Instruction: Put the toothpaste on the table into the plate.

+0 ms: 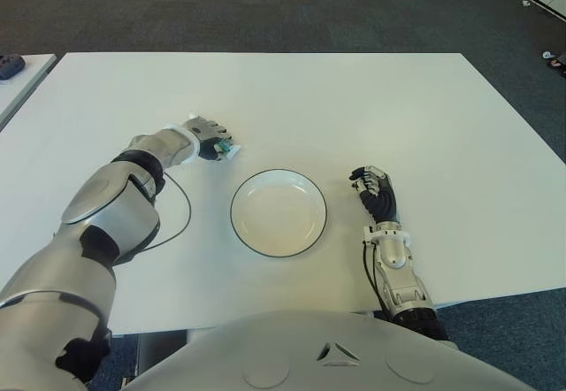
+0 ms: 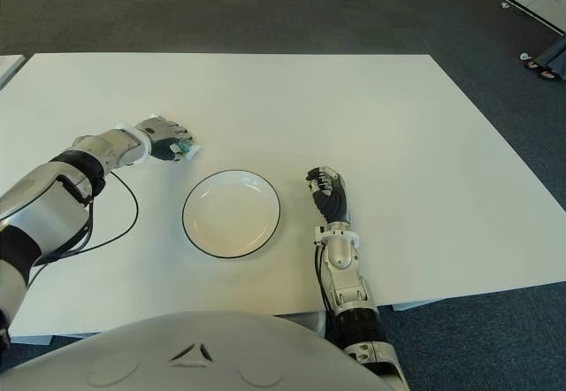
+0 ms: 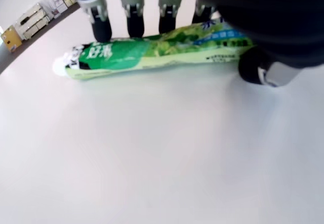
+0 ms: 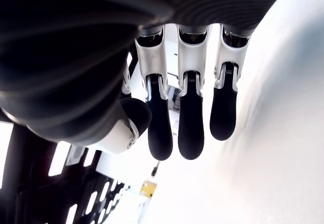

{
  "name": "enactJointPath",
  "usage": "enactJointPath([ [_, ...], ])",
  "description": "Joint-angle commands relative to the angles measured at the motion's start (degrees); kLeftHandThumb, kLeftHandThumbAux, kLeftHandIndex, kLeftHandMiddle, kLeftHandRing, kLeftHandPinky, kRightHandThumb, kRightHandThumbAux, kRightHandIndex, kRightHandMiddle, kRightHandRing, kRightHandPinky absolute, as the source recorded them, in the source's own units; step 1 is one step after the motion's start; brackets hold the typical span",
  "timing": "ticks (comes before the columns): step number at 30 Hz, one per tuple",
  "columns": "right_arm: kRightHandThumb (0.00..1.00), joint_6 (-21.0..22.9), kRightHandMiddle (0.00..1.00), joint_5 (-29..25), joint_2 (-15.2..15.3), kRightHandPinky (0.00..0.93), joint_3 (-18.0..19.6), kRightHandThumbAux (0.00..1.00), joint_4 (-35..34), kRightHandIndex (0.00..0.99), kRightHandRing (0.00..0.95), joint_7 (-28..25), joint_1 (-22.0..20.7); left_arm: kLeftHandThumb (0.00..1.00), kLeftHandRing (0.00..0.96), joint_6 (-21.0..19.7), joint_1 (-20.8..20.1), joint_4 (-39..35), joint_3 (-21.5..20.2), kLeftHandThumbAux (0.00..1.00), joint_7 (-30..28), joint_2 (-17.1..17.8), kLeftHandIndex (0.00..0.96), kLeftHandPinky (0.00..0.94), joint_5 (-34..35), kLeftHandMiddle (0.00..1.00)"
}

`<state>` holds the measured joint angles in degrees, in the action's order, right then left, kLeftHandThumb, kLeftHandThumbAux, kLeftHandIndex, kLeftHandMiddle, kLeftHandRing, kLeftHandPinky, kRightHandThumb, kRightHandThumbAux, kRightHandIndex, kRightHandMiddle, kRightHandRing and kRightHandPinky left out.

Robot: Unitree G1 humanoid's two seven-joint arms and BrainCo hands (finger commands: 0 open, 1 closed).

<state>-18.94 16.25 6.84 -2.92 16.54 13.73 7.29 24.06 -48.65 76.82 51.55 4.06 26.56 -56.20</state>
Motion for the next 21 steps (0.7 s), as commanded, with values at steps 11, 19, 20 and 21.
enactJointPath([
  [11, 0.703, 0.6, 0.498, -0.3, 0.3, 0.488, 0.2, 0.739, 0.9, 0.423, 0.524, -0.6, -1.0, 0.56, 0.0, 10.7, 6.7, -3.5, 0.4, 0.278, -1.1, 6.0, 0.0, 0.002, 0.1, 0.0],
  [19, 0.701, -0.4, 0.497, -0.4, 0.6, 0.494, 0.0, 0.739, 1.6, 0.423, 0.526, -0.6, -1.3, 0.554, 0.0, 13.5, 7.5, -7.4, -0.2, 0.303, -0.7, 8.5, 0.0, 0.007, 0.4, 0.006],
  [20, 0.701, -0.6, 0.497, -0.4, 0.6, 0.495, 0.0, 0.739, 1.7, 0.423, 0.526, -0.6, -1.4, 0.555, 0.001, 13.7, 7.7, -7.8, -0.3, 0.309, -0.8, 8.7, 0.0, 0.02, 0.6, 0.013],
  [21, 0.7, -0.7, 0.496, -0.4, 0.7, 0.495, 0.0, 0.74, 1.7, 0.423, 0.526, -0.7, -1.5, 0.555, 0.003, 13.8, 7.7, -8.0, -0.4, 0.312, -1.0, 8.8, 0.0, 0.028, 0.7, 0.018],
])
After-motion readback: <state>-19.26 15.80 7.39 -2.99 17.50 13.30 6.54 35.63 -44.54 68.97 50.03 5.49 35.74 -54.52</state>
